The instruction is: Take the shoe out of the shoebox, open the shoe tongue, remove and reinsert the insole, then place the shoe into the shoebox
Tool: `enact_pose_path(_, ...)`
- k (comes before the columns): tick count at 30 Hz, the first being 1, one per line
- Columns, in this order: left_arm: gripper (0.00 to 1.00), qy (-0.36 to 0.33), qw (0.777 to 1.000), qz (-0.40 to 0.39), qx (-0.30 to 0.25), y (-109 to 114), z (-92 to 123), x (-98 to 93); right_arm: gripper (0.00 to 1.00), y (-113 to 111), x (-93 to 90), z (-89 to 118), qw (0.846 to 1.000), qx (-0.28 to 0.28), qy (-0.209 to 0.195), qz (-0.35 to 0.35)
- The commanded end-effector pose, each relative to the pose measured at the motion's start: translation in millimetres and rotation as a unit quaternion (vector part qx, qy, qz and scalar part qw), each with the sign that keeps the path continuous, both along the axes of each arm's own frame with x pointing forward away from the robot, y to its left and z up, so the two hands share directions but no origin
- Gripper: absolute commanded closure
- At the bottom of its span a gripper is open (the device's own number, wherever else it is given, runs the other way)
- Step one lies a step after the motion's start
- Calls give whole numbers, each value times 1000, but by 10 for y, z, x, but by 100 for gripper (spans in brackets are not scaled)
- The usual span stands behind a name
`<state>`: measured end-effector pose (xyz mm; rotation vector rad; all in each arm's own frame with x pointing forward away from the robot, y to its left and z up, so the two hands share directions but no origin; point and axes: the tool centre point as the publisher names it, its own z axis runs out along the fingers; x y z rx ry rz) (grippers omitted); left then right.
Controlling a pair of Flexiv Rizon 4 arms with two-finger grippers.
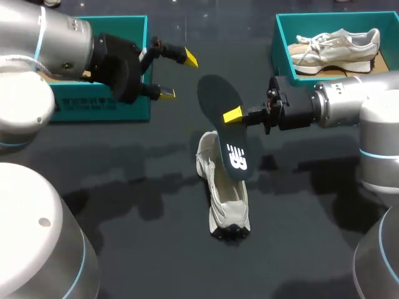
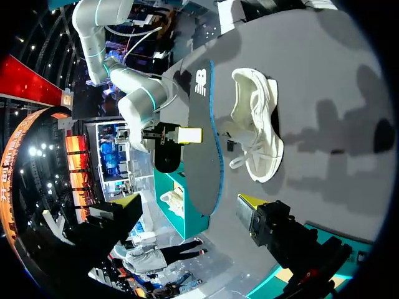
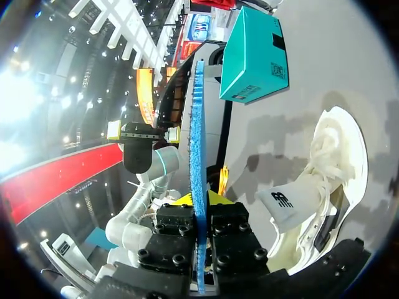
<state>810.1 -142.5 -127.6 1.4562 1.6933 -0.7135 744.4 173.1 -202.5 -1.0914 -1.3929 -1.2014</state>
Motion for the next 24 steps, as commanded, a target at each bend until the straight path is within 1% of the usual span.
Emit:
enact_pose_path(1,0,47,988,-31,146,-25,154,205,100,4,-7,0,1000,-1,0,0)
enact_pose_path(2,0,43,984,-29,171,-38,164,237,100,4,-7,0,1000,-1,0,0)
enact_pose_path(3,0,33,983,-33,179,-47,176,252,100,4,-7,0,1000,-1,0,0)
enact_pose_path(4,0,41,980,-43,188,-54,195,269,100,4,-7,0,1000,-1,0,0)
enact_pose_path(6,0,37,973,-47,223,-87,217,306,100,4,-7,0,1000,-1,0,0)
enact_pose_path(14,0,31,946,-48,319,-219,297,451,100,4,-7,0,1000,-1,0,0)
enact_pose_path(20,0,15,924,-49,378,-375,370,457,100,4,-7,0,1000,-1,0,0)
enact_pose_path(24,0,11,910,-53,411,-503,405,418,100,4,-7,0,1000,-1,0,0)
